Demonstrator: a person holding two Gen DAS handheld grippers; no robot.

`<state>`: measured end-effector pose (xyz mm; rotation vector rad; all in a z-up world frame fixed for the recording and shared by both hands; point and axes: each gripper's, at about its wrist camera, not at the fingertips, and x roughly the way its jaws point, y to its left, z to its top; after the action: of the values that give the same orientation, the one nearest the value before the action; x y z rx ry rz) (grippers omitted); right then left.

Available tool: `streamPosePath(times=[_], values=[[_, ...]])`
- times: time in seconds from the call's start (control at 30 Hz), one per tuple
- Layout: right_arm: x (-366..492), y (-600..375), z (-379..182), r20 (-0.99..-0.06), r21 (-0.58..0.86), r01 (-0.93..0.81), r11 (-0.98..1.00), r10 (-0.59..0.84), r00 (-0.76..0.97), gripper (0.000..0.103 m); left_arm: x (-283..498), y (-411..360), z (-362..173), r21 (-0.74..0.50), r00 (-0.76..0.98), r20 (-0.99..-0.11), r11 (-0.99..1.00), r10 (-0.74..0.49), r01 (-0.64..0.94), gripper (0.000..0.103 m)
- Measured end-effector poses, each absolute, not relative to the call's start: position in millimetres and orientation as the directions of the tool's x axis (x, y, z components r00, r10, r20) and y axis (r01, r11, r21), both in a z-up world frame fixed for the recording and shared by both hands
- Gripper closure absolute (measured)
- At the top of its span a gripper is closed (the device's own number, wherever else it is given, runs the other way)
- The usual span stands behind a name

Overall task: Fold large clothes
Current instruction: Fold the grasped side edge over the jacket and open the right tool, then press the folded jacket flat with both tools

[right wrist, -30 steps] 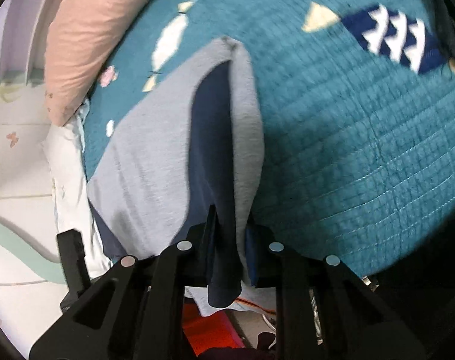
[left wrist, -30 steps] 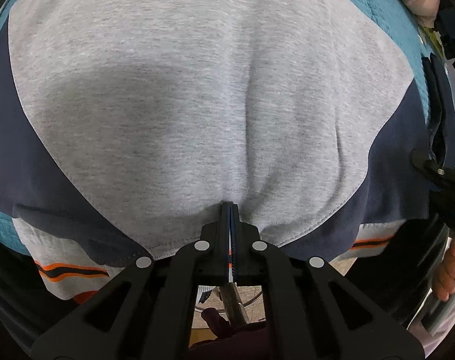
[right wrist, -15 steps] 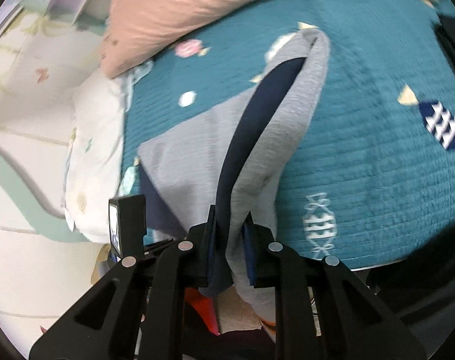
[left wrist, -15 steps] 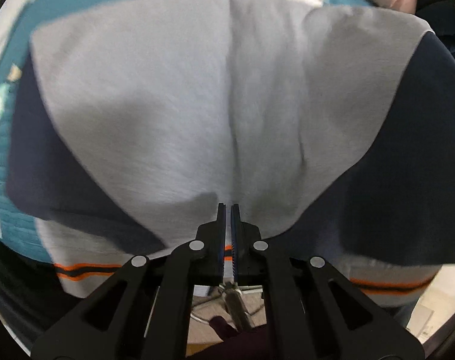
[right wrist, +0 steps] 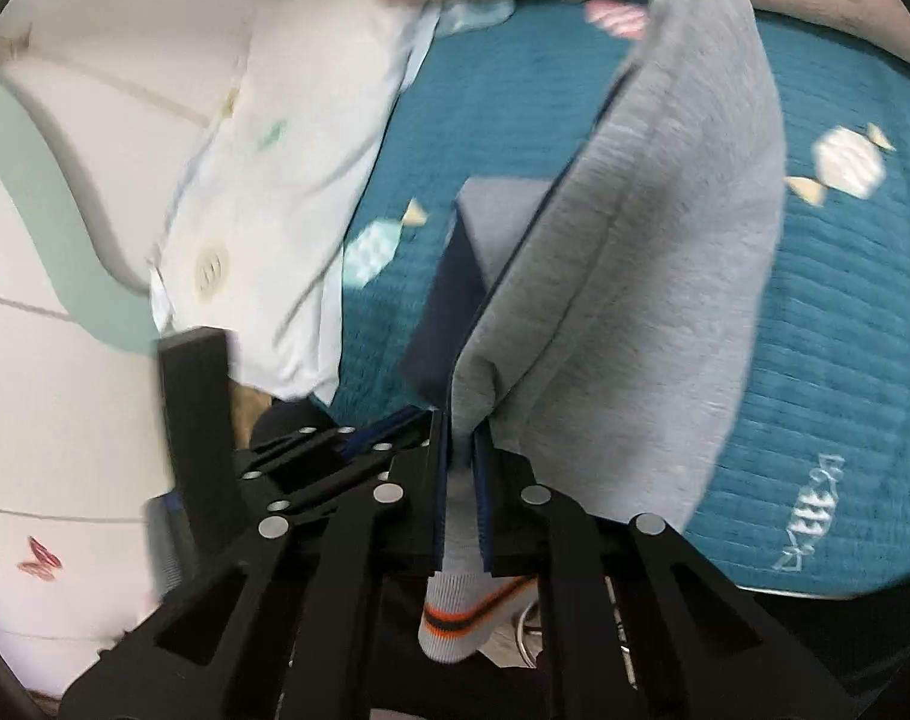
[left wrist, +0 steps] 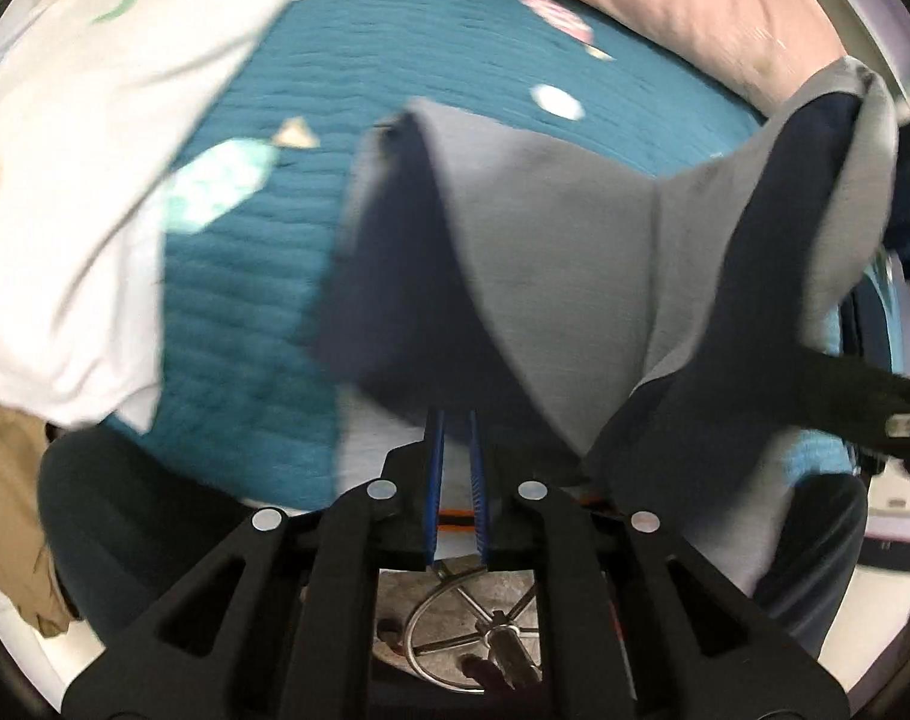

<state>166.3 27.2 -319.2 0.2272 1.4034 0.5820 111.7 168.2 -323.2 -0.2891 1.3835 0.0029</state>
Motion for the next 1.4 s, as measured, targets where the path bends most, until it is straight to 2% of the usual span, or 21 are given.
streamPosePath(times=[0.27,0.4,0.47,0.5,0.57,0.6,0.7,0.8,0.93,0.97,1.0,1.03,1.07,1.13,1.23,1.3,1.4], values=[[176.1,113.9,-389.4,-0.893,0.448,-0.301,0.842,0.438,-0.103,0.101,81.8,239.8,-343.5,-0.197,0.160,-0.975,0.925,-0.151,-0.325,0.094],[180.4,140.0,-422.0,-0.921,0.389,-0.313,0.866,0.370,-0.120,0.101,70.3,252.1,-357.9,-0.193,0.127,-0.979,0.910,-0.157,-0.367,0.094],[184.4,142.5,-434.4,-0.908,0.418,-0.313,0.853,0.399,-0.124,0.096,66.1,256.2,-362.2,-0.189,0.118,-0.981,0.910,-0.156,-0.369,0.094],[185.9,139.6,-434.3,-0.889,0.457,-0.297,0.838,0.441,-0.124,0.090,65.6,256.4,-362.5,-0.189,0.116,-0.981,0.910,-0.156,-0.370,0.094],[186.8,127.7,-423.5,-0.838,0.543,-0.261,0.798,0.536,-0.106,0.065,64.8,254.9,-362.4,-0.190,0.114,-0.981,0.911,-0.159,-0.366,0.089],[187.1,121.8,-413.6,-0.838,0.538,-0.262,0.801,0.543,-0.062,0.051,64.2,253.2,-361.5,-0.189,0.114,-0.981,0.913,-0.158,-0.361,0.088],[188.3,111.1,-386.0,-0.848,0.500,-0.287,0.817,0.530,0.031,0.049,70.4,244.8,-357.6,-0.193,0.125,-0.979,0.922,-0.160,-0.335,0.087],[188.0,86.5,-358.1,-0.860,0.452,-0.271,0.850,0.496,0.121,0.040,89.0,228.9,-353.8,-0.215,0.152,-0.973,0.930,-0.176,-0.297,0.088],[178.0,55.7,-344.2,-0.890,0.357,-0.240,0.903,0.406,0.205,0.040,109.2,198.0,-343.0,-0.254,0.182,-0.959,0.943,-0.217,-0.215,0.088],[175.0,48.6,-346.8,-0.892,0.361,-0.226,0.905,0.406,0.198,0.040,112.6,191.8,-341.7,-0.262,0.184,-0.956,0.944,-0.227,-0.198,0.088],[171.3,41.4,-350.7,-0.895,0.365,-0.216,0.906,0.405,0.188,0.045,117.4,182.9,-343.6,-0.269,0.180,-0.954,0.947,-0.238,-0.175,0.088],[167.2,35.0,-357.1,-0.902,0.356,-0.208,0.911,0.393,0.176,0.056,122.0,175.3,-347.3,-0.265,0.167,-0.957,0.951,-0.238,-0.161,0.088],[164.2,29.2,-364.5,-0.913,0.343,-0.195,0.919,0.375,0.163,0.062,124.9,169.7,-350.9,-0.258,0.152,-0.960,0.954,-0.235,-0.152,0.088],[160.4,15.0,-381.5,-0.924,0.350,-0.159,0.923,0.368,0.106,0.091,133.1,157.3,-367.3,-0.251,0.106,-0.965,0.959,-0.238,-0.133,0.088],[154.8,5.3,-415.5,-0.928,0.369,-0.117,0.922,0.373,0.014,0.096,135.4,155.4,-392.9,-0.242,0.061,-0.970,0.959,-0.236,-0.150,0.088],[154.6,4.9,-445.9,-0.950,0.313,-0.101,0.944,0.312,-0.026,0.096,138.8,160.6,-402.9,-0.270,0.060,-0.963,0.947,-0.263,-0.176,0.088],[163.0,-2.1,-475.3,-0.933,0.359,-0.019,0.933,0.358,-0.045,0.097,144.1,165.8,-407.2,-0.289,0.050,-0.957,0.938,-0.285,-0.190,0.089]])
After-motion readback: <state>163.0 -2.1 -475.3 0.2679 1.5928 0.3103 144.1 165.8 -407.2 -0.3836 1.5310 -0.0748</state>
